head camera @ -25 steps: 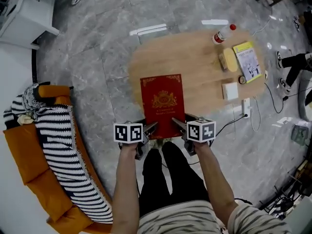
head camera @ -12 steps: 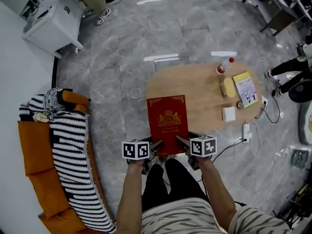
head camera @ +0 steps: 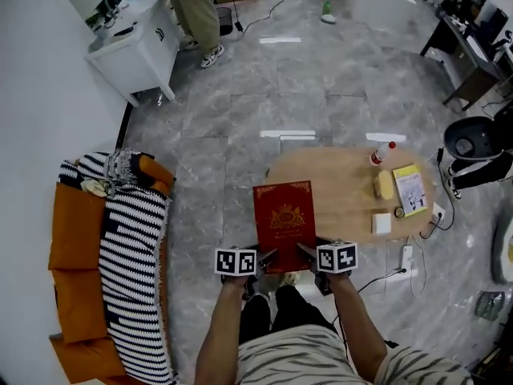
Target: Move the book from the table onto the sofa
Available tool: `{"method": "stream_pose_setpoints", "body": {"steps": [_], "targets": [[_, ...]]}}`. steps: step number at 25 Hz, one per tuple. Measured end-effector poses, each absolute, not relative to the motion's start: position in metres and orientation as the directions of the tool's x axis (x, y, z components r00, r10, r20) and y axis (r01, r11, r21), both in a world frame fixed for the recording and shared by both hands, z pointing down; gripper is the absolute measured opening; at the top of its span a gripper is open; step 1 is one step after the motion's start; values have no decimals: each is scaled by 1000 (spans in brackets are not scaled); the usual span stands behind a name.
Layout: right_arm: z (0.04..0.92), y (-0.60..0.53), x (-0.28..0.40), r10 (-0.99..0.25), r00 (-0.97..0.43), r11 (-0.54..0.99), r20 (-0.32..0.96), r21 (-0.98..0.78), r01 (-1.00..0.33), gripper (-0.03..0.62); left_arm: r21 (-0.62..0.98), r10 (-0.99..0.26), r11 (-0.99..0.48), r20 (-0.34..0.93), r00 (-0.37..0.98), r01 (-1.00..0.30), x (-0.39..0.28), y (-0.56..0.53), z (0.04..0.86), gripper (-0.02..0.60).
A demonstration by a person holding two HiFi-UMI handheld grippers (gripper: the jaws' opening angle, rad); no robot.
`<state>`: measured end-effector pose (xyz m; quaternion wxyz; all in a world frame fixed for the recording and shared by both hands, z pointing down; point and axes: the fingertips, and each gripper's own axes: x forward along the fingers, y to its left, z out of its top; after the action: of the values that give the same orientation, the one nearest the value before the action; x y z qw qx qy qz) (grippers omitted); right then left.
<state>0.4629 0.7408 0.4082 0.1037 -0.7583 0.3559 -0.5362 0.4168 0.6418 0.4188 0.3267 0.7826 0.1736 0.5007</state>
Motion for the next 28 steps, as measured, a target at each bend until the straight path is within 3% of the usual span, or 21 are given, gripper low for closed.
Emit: {"method": "stream_pose_setpoints", "body": {"steps": [12,28], "targets": [[344,650,432,-688,111,-623,717,-505,-597,270,665,489,-735,655,575,-132,368,560,358,272],[296,453,332,-725,-126,-304,678,-478,-824,270,640,176,-672,627,759,-372,240,395,310,272]]}}
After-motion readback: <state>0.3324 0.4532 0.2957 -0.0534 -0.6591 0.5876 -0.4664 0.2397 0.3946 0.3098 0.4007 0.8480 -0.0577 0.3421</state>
